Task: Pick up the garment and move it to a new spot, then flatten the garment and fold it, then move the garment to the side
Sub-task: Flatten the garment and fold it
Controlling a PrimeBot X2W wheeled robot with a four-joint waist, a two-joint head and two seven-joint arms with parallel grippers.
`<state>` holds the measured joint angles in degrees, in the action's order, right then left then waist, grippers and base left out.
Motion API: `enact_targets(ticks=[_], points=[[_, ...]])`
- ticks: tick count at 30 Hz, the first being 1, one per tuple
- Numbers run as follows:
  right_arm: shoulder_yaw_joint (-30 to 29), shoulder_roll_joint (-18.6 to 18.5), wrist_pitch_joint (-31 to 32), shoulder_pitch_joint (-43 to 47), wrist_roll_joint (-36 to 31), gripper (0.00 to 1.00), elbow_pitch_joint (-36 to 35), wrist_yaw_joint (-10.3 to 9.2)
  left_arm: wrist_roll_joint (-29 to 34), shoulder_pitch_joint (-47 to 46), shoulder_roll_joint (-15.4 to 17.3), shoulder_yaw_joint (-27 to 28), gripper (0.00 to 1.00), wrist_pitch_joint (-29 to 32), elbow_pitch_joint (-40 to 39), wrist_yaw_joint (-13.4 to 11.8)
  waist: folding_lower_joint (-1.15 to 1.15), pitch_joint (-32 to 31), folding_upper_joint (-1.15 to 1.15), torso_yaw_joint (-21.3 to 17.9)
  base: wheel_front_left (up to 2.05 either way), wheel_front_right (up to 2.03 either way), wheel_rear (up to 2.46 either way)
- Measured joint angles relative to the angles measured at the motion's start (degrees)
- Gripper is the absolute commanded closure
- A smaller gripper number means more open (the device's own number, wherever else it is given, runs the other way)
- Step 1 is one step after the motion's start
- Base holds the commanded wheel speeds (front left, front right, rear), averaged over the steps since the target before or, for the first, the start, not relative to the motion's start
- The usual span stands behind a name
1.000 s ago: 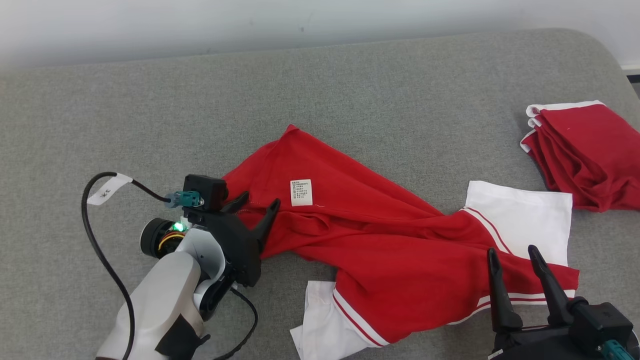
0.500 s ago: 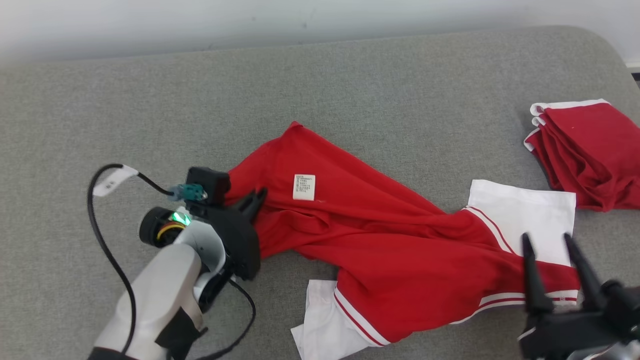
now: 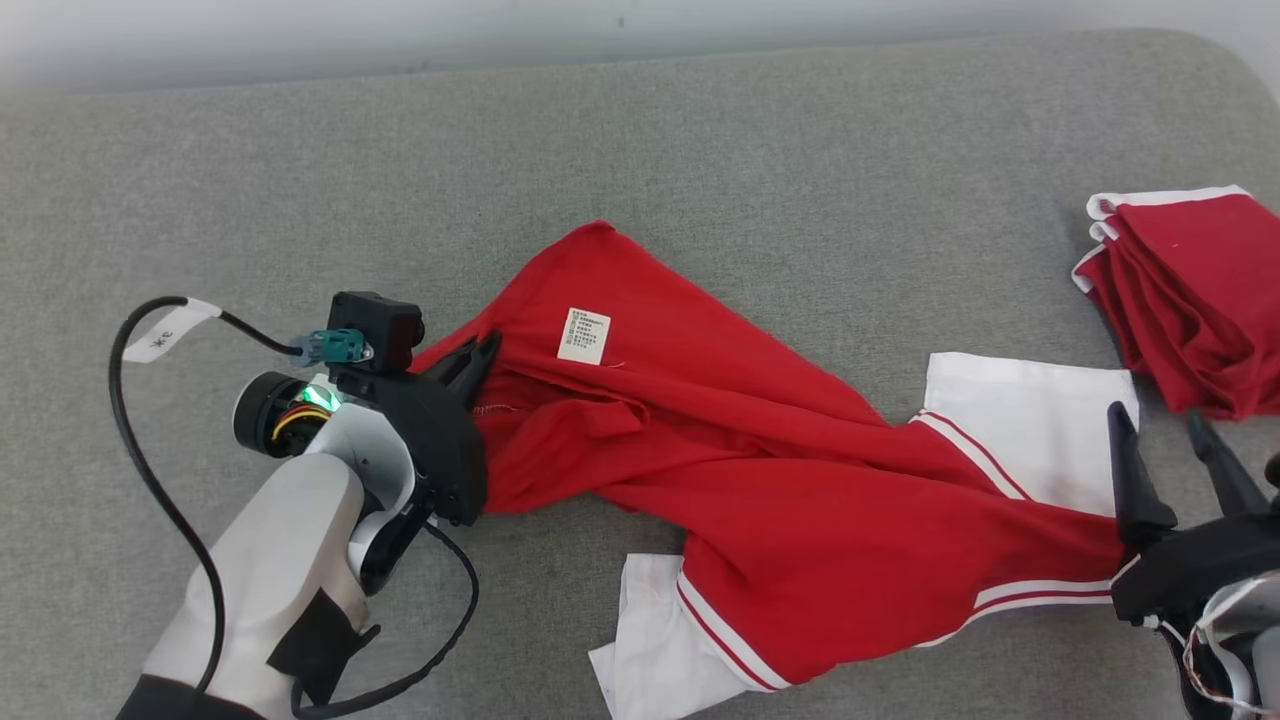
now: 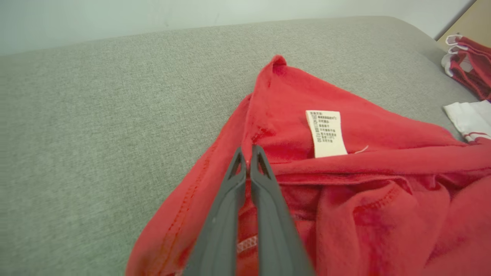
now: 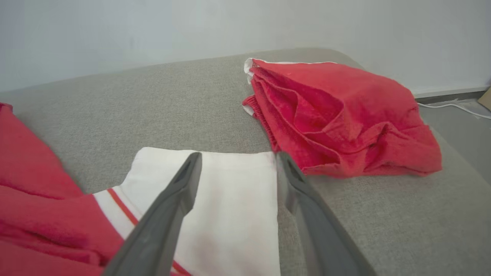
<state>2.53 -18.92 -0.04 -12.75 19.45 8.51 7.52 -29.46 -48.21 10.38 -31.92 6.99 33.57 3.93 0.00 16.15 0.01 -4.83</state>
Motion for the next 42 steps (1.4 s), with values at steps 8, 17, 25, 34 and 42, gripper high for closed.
enact_targets(ticks=[8, 17, 25, 34, 42], points=[[3.7, -1.7, -1.3, -8.4, 4.9, 0.0, 13.2, 0.0, 0.0, 0.0, 0.9, -0.4, 1.0, 0.6, -1.6, -0.5, 0.0, 1.5, 0.0, 0.5, 0.0, 0.0, 0.0], [6.0, -2.7, -2.7, -16.7, 5.6, 0.0, 25.6, 0.0, 0.1, -0.3, 1.1, -1.0, 1.0, 0.9, -2.8, -0.5, 0.0, 3.1, 0.0, 1.6, 0.0, 0.0, 0.0], [6.4, -2.7, -2.5, -20.1, 8.1, 1.0, 31.8, 0.0, -0.1, -0.3, 1.3, -1.1, 1.0, 0.2, -3.6, -0.6, 0.0, 3.6, 0.0, 2.2, 0.0, 0.0, 0.0], [7.6, -3.6, -10.4, -20.1, 8.7, 1.0, 24.1, 0.0, -0.6, -0.9, 3.3, 0.8, 1.0, -1.5, -8.0, -2.1, 0.0, 2.7, 0.0, 1.2, 0.0, 0.0, 0.0], [6.1, -5.7, -12.9, -20.8, 3.3, 1.0, 5.9, 0.0, -1.2, -2.2, 7.3, 3.6, 1.0, 1.0, -17.7, -4.0, 0.0, 0.2, 0.0, 1.0, 0.0, 0.0, 0.0]])
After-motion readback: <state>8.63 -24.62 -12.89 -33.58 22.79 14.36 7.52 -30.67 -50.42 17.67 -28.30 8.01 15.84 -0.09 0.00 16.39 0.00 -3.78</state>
